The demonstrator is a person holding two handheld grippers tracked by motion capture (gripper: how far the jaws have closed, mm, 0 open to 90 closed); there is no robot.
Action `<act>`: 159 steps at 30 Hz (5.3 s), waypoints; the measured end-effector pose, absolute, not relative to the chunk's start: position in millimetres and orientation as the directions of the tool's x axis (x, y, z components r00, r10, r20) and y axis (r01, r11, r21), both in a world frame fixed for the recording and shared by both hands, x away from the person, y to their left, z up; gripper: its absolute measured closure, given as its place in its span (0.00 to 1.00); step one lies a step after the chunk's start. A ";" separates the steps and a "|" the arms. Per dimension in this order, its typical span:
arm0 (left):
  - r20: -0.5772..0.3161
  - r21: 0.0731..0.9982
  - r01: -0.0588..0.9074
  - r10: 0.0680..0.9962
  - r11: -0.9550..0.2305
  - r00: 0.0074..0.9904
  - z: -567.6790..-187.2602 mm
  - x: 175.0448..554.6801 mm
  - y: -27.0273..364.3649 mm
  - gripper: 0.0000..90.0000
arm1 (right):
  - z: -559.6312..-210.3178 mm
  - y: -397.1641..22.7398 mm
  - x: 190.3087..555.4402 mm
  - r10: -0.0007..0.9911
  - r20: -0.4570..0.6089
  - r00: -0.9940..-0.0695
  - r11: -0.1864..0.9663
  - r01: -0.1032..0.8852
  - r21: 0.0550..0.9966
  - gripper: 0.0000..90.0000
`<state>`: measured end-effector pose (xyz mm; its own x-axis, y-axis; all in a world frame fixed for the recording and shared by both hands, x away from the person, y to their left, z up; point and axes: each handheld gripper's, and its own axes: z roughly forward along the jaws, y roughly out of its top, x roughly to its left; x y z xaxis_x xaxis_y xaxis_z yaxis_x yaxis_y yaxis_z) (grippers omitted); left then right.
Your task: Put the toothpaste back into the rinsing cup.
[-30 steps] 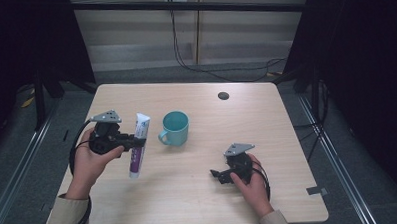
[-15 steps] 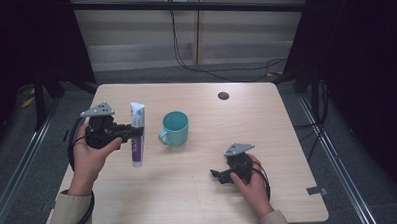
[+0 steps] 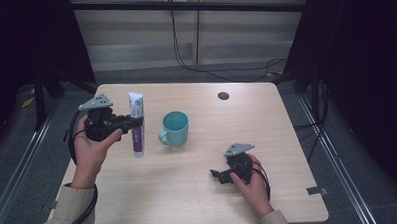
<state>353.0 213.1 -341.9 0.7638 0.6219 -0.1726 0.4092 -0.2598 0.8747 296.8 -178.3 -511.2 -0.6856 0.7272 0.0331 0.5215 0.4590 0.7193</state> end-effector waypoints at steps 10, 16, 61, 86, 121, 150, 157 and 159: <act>-0.162 0.888 0.393 0.638 -0.238 0.753 -336.0 360.0 209.8 0.85 | -511.3 -178.4 297.0 0.726 0.031 -0.687 0.460 0.519 0.721 0.15; -0.156 0.895 0.382 0.643 -0.228 0.750 -333.6 363.8 206.9 0.85 | -511.3 -178.3 296.9 0.726 0.032 -0.687 0.460 0.520 0.720 0.15; -0.119 0.927 0.316 0.641 -0.201 0.759 -328.9 399.7 160.8 0.85 | -511.3 -178.3 296.8 0.727 0.033 -0.686 0.459 0.521 0.720 0.15; -0.126 0.936 0.304 0.633 -0.180 0.763 -332.9 414.7 141.1 0.85 | -511.3 -178.3 296.8 0.726 0.031 -0.687 0.460 0.519 0.720 0.15; -0.114 0.931 0.308 0.644 -0.198 0.757 -367.7 426.4 116.8 0.84 | -511.3 -178.4 296.9 0.726 0.030 -0.687 0.461 0.518 0.720 0.15; -0.114 0.914 0.345 0.683 -0.212 0.721 -402.2 424.6 116.2 0.84 | -511.4 -178.3 297.0 0.725 0.031 -0.688 0.460 0.518 0.721 0.15; -0.111 0.908 0.354 0.683 -0.226 0.722 -408.7 424.3 114.3 0.84 | -511.4 -178.3 297.0 0.725 0.031 -0.688 0.460 0.518 0.721 0.15; -0.112 0.907 0.356 0.685 -0.225 0.720 -409.9 424.0 114.5 0.84 | -511.4 -178.3 296.9 0.726 0.032 -0.687 0.460 0.519 0.721 0.15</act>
